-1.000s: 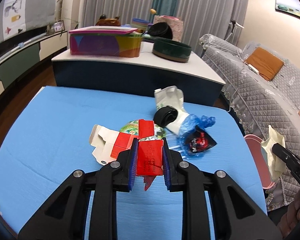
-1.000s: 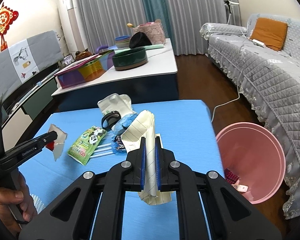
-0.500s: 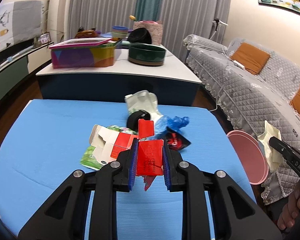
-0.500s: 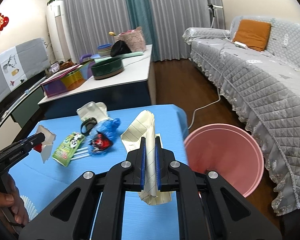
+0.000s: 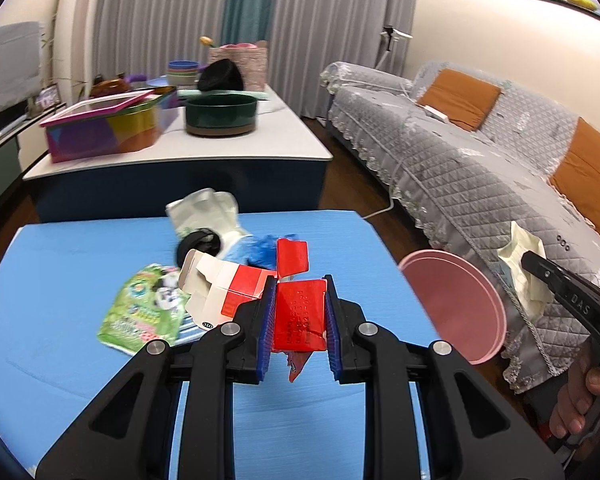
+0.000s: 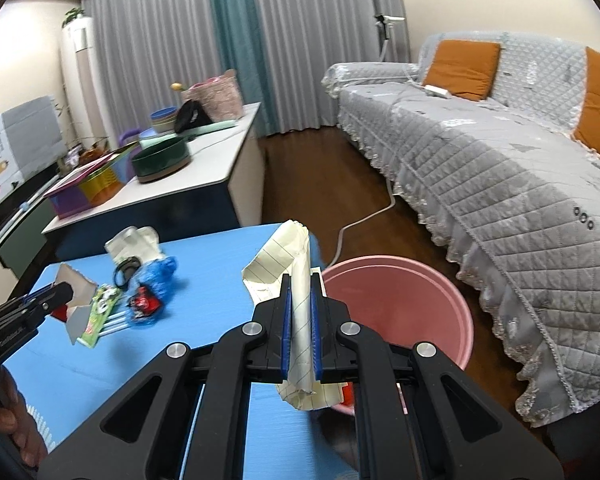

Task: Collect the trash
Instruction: 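Carry the white paper strip and red-and-white box over the pink bin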

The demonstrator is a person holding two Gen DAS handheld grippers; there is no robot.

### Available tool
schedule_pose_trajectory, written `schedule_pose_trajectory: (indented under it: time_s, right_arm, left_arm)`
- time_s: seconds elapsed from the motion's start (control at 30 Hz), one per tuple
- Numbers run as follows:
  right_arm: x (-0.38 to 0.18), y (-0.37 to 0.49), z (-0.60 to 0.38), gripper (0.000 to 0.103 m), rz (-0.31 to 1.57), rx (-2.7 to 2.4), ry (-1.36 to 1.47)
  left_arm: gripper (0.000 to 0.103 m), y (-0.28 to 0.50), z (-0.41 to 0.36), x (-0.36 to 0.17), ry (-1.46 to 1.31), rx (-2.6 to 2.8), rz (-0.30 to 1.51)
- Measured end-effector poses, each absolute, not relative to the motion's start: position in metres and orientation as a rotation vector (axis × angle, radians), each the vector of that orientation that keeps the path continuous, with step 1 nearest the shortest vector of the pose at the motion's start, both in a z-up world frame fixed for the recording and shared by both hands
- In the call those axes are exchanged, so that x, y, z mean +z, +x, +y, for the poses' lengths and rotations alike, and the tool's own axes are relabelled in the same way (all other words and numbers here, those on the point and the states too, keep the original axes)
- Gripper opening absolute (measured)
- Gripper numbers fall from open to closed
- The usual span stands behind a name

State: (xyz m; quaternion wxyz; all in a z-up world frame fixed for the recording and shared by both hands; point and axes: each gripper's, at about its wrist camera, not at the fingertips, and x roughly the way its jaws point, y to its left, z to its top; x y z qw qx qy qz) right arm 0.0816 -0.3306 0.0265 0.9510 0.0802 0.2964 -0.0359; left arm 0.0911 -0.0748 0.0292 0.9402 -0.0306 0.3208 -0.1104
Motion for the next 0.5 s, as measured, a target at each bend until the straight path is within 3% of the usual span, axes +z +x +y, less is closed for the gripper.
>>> schedule_pose_trajectory:
  time_s: [0.5]
  right_arm:
    - [0.021,0.087,-0.397,0.009,0.607,-0.201,0.259]
  left_arm:
    - [0.022,0.118,-0.145,0.039,-0.027,-0.353,0.648]
